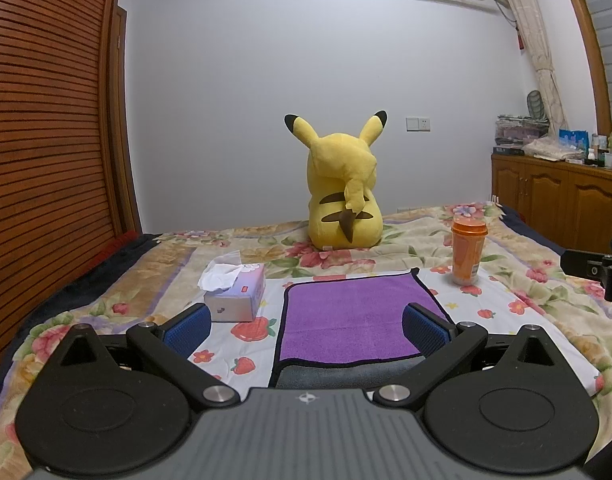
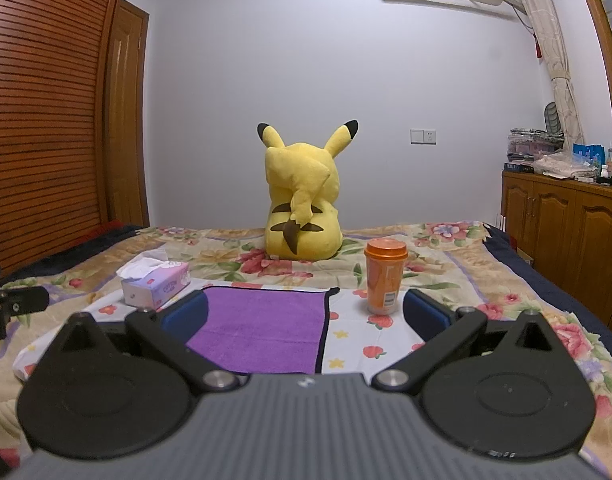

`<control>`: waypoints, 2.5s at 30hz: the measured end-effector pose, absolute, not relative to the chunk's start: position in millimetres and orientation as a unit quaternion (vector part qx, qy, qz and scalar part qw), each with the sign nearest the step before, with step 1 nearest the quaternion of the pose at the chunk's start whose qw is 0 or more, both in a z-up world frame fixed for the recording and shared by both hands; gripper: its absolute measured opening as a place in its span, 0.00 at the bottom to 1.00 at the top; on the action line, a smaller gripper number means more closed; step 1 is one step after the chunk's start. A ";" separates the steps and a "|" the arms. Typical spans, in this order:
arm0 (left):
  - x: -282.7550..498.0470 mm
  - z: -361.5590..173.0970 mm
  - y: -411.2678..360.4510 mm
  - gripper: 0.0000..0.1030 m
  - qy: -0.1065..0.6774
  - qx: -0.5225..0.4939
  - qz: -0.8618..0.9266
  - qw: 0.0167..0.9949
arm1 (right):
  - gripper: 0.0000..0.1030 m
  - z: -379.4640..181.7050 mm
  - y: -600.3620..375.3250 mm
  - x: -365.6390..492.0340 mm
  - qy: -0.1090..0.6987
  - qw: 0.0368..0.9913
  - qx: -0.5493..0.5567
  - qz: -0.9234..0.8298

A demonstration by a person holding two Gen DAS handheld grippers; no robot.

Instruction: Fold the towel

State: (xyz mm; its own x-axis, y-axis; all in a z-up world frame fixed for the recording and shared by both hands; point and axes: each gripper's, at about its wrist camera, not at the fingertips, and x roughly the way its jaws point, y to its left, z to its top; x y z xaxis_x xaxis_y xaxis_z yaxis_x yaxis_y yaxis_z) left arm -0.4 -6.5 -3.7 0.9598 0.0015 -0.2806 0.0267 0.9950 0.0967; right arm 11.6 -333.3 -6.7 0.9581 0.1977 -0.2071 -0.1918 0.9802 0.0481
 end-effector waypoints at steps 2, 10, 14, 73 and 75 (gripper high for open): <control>-0.4 -3.5 -6.2 1.00 0.142 0.049 -0.006 0.989 | 1.00 -6.6 -333.4 11.5 0.106 0.989 0.013 0.099; 1.1 -1.3 -3.1 1.00 0.143 0.050 -0.006 0.988 | 1.00 -6.6 -333.6 11.4 0.106 0.989 0.014 0.098; 1.3 -1.6 -3.7 1.00 0.143 0.050 -0.007 0.988 | 1.00 -6.7 -333.5 11.1 0.105 0.989 0.014 0.098; 69.4 -32.6 9.5 1.00 0.250 0.027 -0.016 0.968 | 1.00 -23.9 -303.5 56.4 0.168 0.980 -0.015 0.108; 74.2 -34.2 10.4 1.00 0.253 0.031 -0.016 0.967 | 1.00 -25.5 -302.8 59.2 0.172 0.979 -0.015 0.108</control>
State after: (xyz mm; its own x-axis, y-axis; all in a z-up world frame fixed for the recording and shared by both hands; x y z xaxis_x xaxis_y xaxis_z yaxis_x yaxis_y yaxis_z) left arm 74.2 10.4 -34.2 0.8718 -0.0153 -0.4895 0.0469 0.9975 0.0523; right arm 59.2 -302.8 -25.5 0.9175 0.2072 -0.3394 -0.2174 0.9760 0.0081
